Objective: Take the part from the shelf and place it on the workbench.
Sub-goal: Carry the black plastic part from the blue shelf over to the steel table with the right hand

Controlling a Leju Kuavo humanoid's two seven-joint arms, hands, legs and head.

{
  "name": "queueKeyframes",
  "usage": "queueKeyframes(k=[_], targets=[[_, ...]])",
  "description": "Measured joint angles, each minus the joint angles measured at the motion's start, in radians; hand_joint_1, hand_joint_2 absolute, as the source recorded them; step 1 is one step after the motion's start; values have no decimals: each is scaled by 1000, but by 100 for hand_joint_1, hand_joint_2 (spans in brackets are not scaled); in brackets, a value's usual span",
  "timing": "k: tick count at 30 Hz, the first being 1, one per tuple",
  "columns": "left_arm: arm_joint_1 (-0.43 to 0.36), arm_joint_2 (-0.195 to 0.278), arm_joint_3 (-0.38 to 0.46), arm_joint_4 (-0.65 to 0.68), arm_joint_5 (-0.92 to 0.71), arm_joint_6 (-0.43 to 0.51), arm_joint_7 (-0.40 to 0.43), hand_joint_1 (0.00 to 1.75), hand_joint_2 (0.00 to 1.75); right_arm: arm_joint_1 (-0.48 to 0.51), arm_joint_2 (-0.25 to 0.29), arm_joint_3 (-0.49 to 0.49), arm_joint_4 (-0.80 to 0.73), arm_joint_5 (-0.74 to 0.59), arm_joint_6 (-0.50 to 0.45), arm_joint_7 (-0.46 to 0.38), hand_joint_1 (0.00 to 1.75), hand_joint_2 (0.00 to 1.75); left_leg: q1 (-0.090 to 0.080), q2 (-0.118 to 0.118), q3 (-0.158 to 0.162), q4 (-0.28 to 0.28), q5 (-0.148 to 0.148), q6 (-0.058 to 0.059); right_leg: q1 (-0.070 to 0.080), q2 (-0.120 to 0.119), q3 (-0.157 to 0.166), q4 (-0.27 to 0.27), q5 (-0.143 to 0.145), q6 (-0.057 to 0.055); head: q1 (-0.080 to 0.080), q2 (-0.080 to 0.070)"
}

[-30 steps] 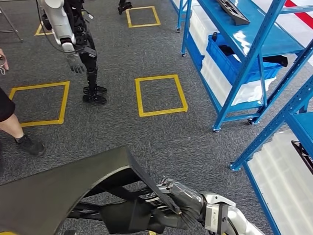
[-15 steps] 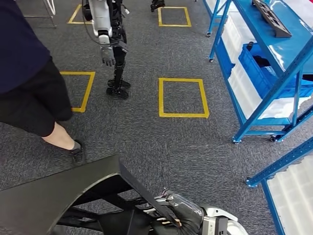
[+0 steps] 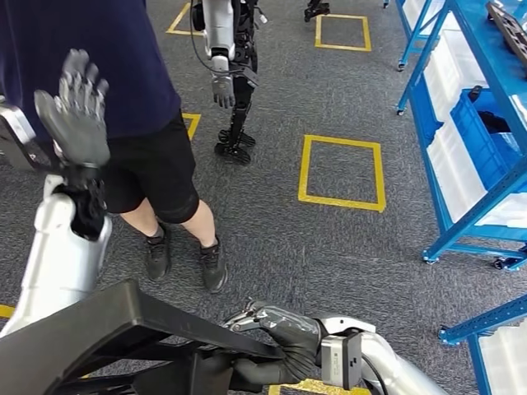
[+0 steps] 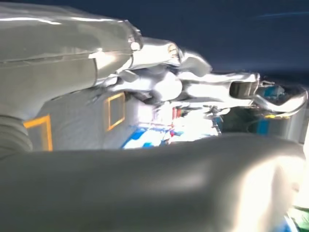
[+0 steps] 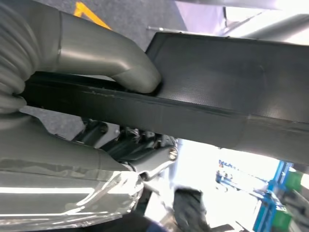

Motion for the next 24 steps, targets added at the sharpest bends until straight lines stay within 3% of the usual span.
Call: queueKeyframes(k=[2, 4, 5, 6, 7, 9, 11, 14, 16, 18, 20, 21, 22, 24], targets=[[-128, 39, -3, 44, -60, 58, 25, 0, 175, -11, 7, 8, 11, -9, 4, -10, 175, 175, -4, 38, -41, 84, -45, -2, -1, -21, 3, -4, 0, -10, 0, 0], [-265, 85, -8, 114, -160, 115, 65, 0, 175, -10, 7, 13, 19, -18, 8, -22, 175, 175, -5, 57, -111, 214, -93, -7, 0, -42, 4, -4, -3, -15, 0, 0], [-332, 108, -10, 155, -208, 128, 92, 0, 175, -8, 6, 14, 23, -21, 10, -28, 175, 175, -4, 60, -135, 254, -97, -11, -1, -52, 6, -4, -6, -15, 0, 0], [-395, 131, -11, 198, -250, 130, 123, 0, 175, -5, 5, 15, 26, -23, 11, -35, 175, 175, -2, 64, -141, 257, -82, -14, -2, -61, 10, -3, -10, -15, -1, 0], [-455, 151, -11, 242, -283, 121, 154, 0, 175, -1, 3, 16, 28, -24, 11, -42, 175, 175, 0, 71, -129, 220, -47, -19, -4, -70, 15, -3, -15, -13, -1, 0], [-564, 190, -14, 335, -346, 90, 214, 0, 175, 6, -1, 17, 31, -27, 13, -56, 175, 175, -2, 104, -74, 88, 34, -26, -6, -85, 28, -1, -28, -5, -1, 0], [-654, 219, -18, 422, -387, 49, 265, 0, 175, 15, -6, 17, 32, -25, 14, -68, 175, 175, -10, 130, -35, 1, 60, -20, -4, -97, 35, 2, -38, 5, 0, 0], [-746, 246, -23, 517, -411, -8, 336, 0, 175, 33, -12, 17, 33, -14, 14, -81, 175, 175, -14, 114, -26, -15, 45, 1, -5, -114, 41, 1, -49, 19, 1, 0], [-802, 259, -29, 566, -437, -36, 385, 0, 175, 50, -16, 15, 33, -8, 13, -92, 175, 175, -11, 102, -20, -17, 42, 13, -8, -94, 29, 38, -77, 25, 1, 0], [-852, 266, -42, 611, -476, -53, 445, 0, 175, 74, -23, 12, 33, 15, 2, -107, 175, 175, -10, 88, -16, -18, 39, 23, -9, -59, -28, 155, -132, 24, 1, 0], [-881, 270, -54, 646, -506, -41, 495, 0, 175, 101, -34, 7, 32, 60, -28, -119, 175, 175, -12, 66, -12, -18, 36, 28, -9, -45, -99, 278, -166, 22, 1, 0], [-890, 272, -57, 658, -513, -23, 513, 0, 175, 114, -41, 1, 30, 85, -49, -121, 175, 175, -13, 52, -10, -18, 35, 28, -8, -42, -116, 295, -155, 20, 1, 0], [-899, 276, -59, 668, -520, -4, 529, 0, 175, 126, -50, -7, 25, 114, -79, -114, 175, 175, -13, 39, -8, -17, 34, 28, -8, -38, -115, 270, -124, 18, 1, 0], [-923, 291, -63, 685, -547, 6, 565, 0, 175, 134, -94, -27, -2, 202, -181, -82, 175, 175, -13, 19, -5, -15, 31, 26, -8, -14, -75, 141, -38, 14, 1, 0]])
